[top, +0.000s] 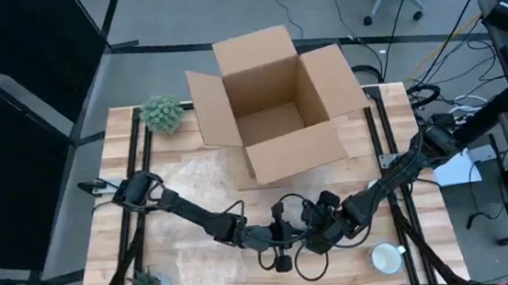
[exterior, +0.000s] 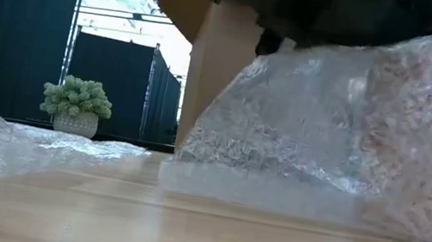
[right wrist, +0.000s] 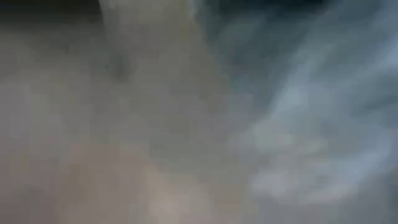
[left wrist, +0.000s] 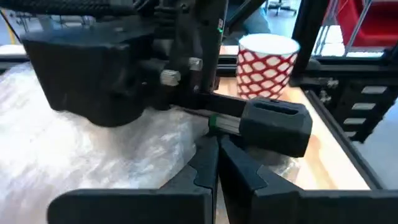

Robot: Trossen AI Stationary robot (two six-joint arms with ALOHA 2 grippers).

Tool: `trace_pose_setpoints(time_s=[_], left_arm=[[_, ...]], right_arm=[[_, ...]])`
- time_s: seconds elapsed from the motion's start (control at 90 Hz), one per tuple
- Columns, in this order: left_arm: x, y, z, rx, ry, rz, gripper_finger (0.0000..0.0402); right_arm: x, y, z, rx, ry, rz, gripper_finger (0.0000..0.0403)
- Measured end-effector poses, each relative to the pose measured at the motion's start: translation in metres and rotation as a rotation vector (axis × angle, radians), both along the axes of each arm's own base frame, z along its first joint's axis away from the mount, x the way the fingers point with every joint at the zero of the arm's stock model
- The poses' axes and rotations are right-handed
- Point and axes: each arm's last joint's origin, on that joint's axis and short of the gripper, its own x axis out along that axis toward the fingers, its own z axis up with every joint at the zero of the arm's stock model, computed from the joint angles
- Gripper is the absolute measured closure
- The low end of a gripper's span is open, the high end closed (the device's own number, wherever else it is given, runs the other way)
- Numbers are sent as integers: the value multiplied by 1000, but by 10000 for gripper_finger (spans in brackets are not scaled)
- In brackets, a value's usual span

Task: Wrap mug
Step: Wrap the orange mug with bubble wrap

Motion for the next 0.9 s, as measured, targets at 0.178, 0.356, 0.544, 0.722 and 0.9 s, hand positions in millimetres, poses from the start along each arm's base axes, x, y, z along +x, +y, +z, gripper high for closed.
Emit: trace_pose_setpoints(time_s=[0.178,0.356,0.544,0.722,0.9], left_arm=[[3,0,-16,-11,30,-29,402],[2,1,-19,0,51,-28,402],[2,1,-20,2,54,-28,402],[2,0,-19,-5,40,-29,402],[3,0,-19,-8,32,-29,402]], right_arm=[[1,3,7,13,53,46,149],[4,7,34,38,55,57,149],[2,7,59,47,52,90,149],[-9,5,88,42,59,99,149],[-21,1,111,38,70,96,149]])
